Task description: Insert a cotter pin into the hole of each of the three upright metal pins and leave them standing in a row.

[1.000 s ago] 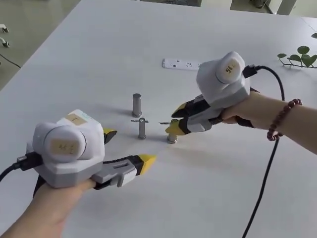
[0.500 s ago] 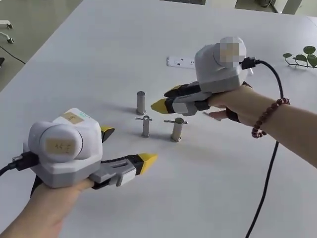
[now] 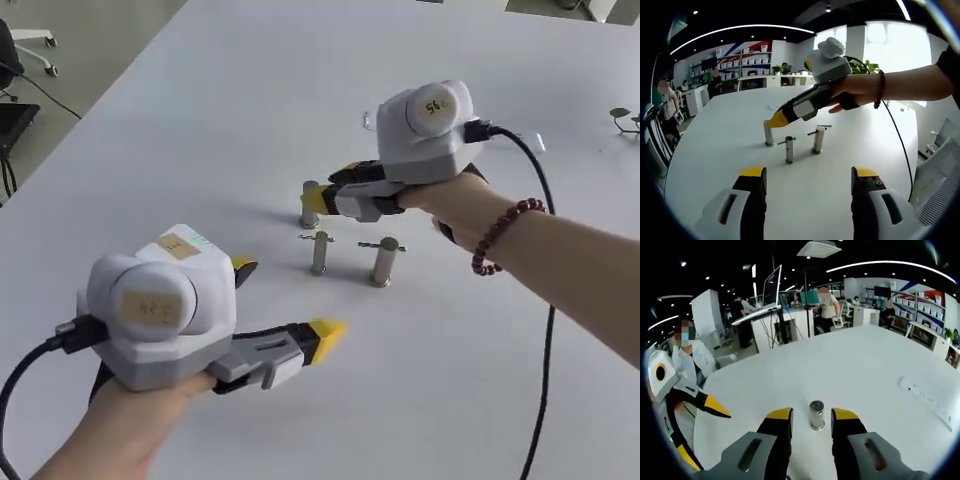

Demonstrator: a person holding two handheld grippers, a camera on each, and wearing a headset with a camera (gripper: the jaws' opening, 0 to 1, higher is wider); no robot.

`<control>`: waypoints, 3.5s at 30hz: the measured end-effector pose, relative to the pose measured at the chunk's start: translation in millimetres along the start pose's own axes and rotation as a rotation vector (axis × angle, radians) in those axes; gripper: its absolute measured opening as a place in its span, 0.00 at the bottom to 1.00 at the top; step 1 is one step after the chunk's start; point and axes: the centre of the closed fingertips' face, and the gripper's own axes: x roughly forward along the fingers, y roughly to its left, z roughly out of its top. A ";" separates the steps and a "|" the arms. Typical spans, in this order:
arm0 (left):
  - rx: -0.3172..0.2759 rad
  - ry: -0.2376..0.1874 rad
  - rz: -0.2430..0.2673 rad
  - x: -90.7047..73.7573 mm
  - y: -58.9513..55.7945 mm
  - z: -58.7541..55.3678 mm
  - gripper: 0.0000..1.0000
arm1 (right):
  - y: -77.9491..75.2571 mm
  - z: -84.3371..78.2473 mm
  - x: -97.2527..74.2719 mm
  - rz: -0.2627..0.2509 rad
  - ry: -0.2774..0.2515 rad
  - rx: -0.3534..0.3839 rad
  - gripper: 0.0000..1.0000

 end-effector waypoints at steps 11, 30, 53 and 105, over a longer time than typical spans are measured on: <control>0.002 0.005 -0.007 7.2 0.6 1.4 0.69 | -4.4 -9.9 21.4 0.009 0.036 0.011 0.15; -0.010 -0.007 -0.003 8.2 3.0 4.5 0.67 | 4.7 -12.5 18.0 0.004 0.037 -0.034 0.09; 0.018 -0.030 -0.015 8.0 -4.1 8.8 0.67 | -20.7 -33.3 -25.6 -0.072 0.071 -0.030 0.08; 0.046 -0.030 -0.020 8.6 -8.2 5.9 0.66 | -14.3 -103.7 -137.5 -0.112 0.098 0.031 0.08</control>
